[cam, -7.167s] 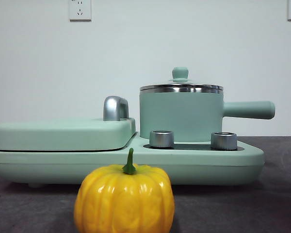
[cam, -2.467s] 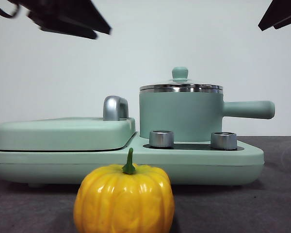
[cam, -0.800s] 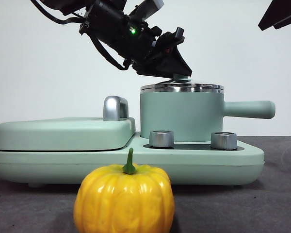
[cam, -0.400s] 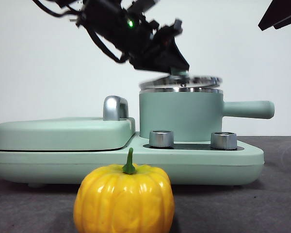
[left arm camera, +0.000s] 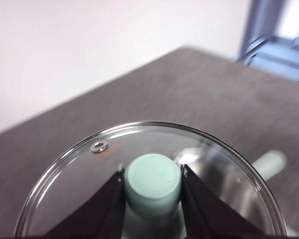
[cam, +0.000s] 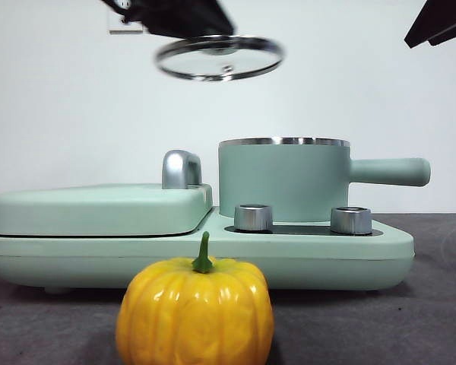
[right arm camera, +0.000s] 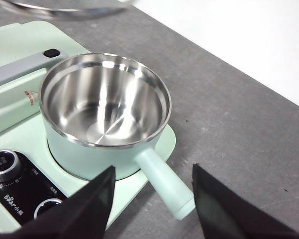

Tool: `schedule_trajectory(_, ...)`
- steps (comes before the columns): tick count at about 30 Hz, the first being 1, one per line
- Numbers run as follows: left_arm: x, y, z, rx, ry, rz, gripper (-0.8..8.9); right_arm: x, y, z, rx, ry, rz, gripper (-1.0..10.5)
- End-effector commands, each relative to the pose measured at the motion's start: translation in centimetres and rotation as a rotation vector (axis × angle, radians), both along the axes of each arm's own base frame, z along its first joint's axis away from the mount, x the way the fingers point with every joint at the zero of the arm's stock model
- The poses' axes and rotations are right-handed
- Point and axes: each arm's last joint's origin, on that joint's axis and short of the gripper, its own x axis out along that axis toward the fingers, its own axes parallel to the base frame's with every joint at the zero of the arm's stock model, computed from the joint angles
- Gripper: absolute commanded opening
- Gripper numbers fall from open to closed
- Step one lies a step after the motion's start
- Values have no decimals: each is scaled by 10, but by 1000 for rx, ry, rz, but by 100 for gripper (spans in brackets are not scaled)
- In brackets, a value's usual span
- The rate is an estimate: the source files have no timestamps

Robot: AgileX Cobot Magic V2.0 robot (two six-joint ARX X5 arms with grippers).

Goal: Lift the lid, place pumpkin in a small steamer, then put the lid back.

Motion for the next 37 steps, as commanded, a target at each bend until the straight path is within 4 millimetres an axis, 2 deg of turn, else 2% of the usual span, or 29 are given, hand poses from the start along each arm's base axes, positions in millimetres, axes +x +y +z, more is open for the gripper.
schedule_trajectory(1, -6, 18, 18, 11, -13, 68, 11, 1, 1, 6, 18, -13, 6, 246)
schedule_trajectory(5, -15, 45, 24, 57, 37, 147, 11, -2, 7, 5, 16, 0, 43, 246)
schedule_trajectory(9, -24, 66, 22, 85, 94, 200, 12, -9, 22, 1, 1, 40, 139, 246)
schedule_trajectory(19, -64, 106, 15, 78, 75, 325, 12, -24, 76, -28, -133, 233, 451, 307)
schedule_trajectory(27, -82, 119, 25, 44, 63, 371, 11, -28, 116, -53, -220, 332, 601, 339)
schedule_trajectory(30, -84, 120, 26, 41, 57, 372, 11, -30, 128, -63, -254, 361, 645, 392)
schedule_trajectory(37, -84, 120, 26, 40, 57, 372, 11, -34, 151, -77, -278, 369, 716, 394)
